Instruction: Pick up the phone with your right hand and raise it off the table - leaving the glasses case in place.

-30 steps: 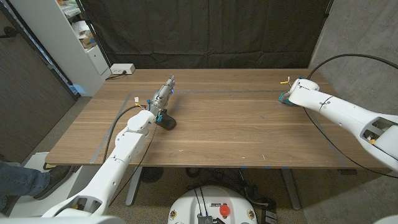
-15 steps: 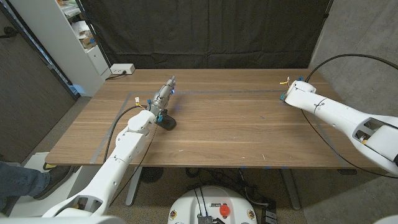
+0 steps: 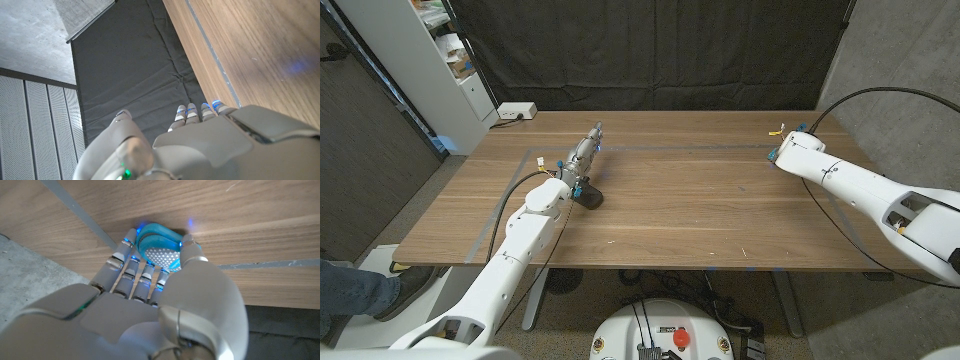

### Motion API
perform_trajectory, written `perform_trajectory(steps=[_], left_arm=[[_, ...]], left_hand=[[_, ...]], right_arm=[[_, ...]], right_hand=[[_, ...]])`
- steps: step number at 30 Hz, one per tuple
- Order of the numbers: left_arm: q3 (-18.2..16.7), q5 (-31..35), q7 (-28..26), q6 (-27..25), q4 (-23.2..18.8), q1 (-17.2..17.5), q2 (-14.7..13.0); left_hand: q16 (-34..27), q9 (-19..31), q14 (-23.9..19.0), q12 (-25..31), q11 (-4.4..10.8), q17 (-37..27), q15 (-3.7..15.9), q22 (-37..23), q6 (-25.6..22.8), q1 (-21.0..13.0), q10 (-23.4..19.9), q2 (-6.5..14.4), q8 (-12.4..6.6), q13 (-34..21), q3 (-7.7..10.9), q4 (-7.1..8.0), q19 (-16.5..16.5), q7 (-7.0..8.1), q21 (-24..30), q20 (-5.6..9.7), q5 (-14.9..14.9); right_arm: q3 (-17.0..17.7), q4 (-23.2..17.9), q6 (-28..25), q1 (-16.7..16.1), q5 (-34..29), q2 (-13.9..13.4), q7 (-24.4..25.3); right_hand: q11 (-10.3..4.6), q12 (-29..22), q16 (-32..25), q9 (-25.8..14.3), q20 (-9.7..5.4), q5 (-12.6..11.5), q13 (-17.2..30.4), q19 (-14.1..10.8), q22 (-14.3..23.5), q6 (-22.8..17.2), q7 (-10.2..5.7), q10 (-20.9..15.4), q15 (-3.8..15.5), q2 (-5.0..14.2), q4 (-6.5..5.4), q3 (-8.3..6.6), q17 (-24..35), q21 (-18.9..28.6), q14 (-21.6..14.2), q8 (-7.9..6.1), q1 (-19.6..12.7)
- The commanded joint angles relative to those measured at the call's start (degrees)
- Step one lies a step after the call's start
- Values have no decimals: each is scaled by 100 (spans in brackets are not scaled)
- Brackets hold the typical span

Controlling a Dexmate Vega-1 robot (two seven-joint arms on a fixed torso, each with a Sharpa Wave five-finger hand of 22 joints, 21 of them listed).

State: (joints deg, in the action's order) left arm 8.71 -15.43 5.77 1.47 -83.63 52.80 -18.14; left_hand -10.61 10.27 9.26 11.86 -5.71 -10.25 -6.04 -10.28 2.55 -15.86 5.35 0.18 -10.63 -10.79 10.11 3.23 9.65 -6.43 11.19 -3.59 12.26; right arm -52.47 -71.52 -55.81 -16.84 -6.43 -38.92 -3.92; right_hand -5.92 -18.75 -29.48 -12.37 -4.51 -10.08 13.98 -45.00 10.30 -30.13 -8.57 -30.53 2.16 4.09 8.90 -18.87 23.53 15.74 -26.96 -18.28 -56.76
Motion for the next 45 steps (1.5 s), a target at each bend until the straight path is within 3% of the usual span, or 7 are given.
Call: perform_trajectory(steps=[1, 12, 26, 45], left_arm=[[18, 1, -13, -25, -80, 35, -11], [62, 16, 4, -23, -77, 10, -4], [110, 26, 32, -12, -30, -54, 16], [98, 13, 52, 23, 11, -87, 17]], left_hand=[[-18, 7, 63, 22, 11, -30, -3, -7, -37, -9, 1, 34, -37, -32, -11, -31, 132, -13, 1, -29, -19], [-18, 7, 65, 22, 7, -30, -5, -7, -35, -7, 3, 40, -34, -33, -17, -35, 140, -8, 1, -38, -20], [-17, 8, 71, 20, 11, -30, -5, -8, -40, -6, 8, 45, -33, -33, -23, -40, 142, -10, 3, -33, -22], [-17, 8, 77, 22, 7, -30, -6, -8, -45, -5, 8, 51, -32, -33, -33, -47, 143, -15, 6, -23, -24]], right_arm=[[254, -408, 89, -330, 188, -203, 343], [737, -801, 357, -739, 408, -333, 832], [939, -1102, 441, -947, 473, -437, 1096], [937, -1476, 272, -910, 342, -552, 1202]], right_hand=[[-2, -23, -48, -22, -406, -33, 30, -129, 32, -274, -71, -38, 778, 321, 6, 13, 61, 24, -98, -55, -308], [-53, -12, -53, -28, -420, -33, 51, -129, 34, -323, -113, -9, 804, 357, 15, -8, 92, 28, -138, -60, -385], [-64, -18, -32, -35, -428, -24, 74, -126, 36, -383, -140, -23, 830, 374, 8, -16, 117, 32, -158, -65, -438], [-93, -45, 21, -42, -429, -14, 100, -89, 35, -466, -129, -97, 836, 374, -22, -11, 122, 22, -179, -75, -446]])
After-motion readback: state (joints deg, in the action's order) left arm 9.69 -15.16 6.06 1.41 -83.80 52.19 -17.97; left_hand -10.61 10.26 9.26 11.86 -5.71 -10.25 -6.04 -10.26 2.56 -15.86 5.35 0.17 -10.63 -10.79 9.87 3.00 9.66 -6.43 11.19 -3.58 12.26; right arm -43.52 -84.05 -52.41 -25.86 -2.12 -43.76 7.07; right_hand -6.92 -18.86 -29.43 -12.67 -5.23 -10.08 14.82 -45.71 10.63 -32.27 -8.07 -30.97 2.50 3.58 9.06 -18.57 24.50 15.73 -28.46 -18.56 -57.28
